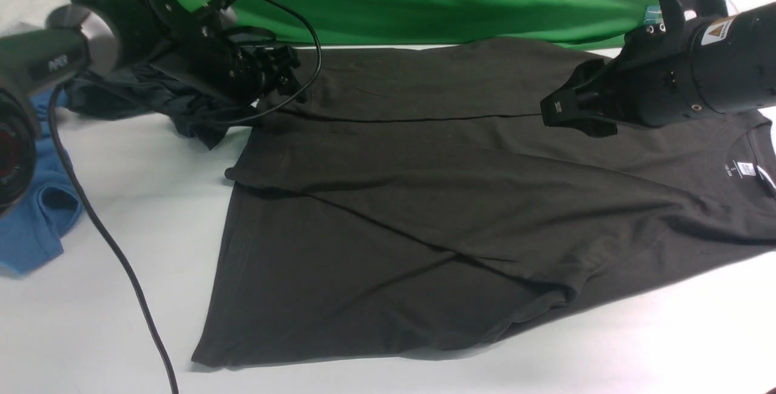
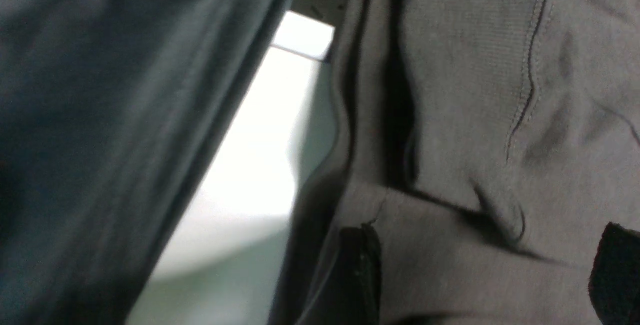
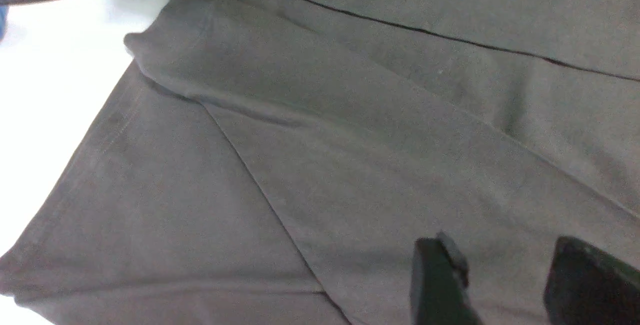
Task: Fold a long-sleeved shirt on a white desktop.
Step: 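Grab the top left corner of the dark shirt with the left gripper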
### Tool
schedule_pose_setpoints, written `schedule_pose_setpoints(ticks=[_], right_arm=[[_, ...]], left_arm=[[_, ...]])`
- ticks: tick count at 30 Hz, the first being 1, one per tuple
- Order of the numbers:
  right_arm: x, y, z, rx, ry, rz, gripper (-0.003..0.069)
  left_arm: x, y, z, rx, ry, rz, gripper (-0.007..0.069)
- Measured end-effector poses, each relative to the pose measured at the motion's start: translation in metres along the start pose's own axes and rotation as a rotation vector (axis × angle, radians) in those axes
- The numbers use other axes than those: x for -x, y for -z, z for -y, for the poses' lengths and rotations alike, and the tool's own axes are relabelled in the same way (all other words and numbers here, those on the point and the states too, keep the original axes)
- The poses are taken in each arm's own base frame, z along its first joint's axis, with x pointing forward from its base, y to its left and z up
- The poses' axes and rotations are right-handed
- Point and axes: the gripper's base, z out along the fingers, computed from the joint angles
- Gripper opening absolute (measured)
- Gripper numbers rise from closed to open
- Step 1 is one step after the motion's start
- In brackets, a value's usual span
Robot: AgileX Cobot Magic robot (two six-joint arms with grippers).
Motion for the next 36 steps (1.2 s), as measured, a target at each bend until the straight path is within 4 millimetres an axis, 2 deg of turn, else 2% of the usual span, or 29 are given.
schedule_pose_setpoints(ticks=[6,15,21,22,23,27,29,30,36], right_arm=[[0.000,0.000,0.000,-0.001,-0.010,0.003,0.0293],[0.000,0.000,0.000,-0.001,-0.017,0.003,0.0293],[0.000,0.000,0.000,-0.001,-0.017,0.003,0.0293],[0.000,0.000,0.000,-0.002,-0.017,0.002,0.0293],[0.000,0.000,0.000,-0.002,-0.017,0.002,0.0293],[0.000,0.000,0.000,-0.002,-0.017,0.002,0.0293],[0.000,0.000,0.000,-0.002,-0.016,0.002,0.0293],[0.000,0.000,0.000,-0.002,-0.016,0.002,0.0293],[0.000,0.000,0.000,-0.002,-0.016,0.002,0.0293]], left_arm=[[0.004,-0.010,-0.004,-0.011,0.016,0.063,0.0596],[0.008,-0.010,-0.003,-0.016,0.028,0.113,0.0580],[0.009,-0.010,-0.003,-0.021,0.036,0.119,0.0424],[0.008,-0.012,-0.004,-0.020,0.040,0.116,0.0367],[0.008,-0.013,-0.005,-0.020,0.042,0.115,0.0351],[0.003,-0.021,-0.011,-0.033,0.094,0.072,0.0142],[0.003,-0.022,-0.012,-0.034,0.101,0.063,0.0099],[0.003,-0.022,-0.014,-0.037,0.110,0.058,0.0052],[0.008,-0.016,-0.022,-0.106,0.146,0.047,0.0040]])
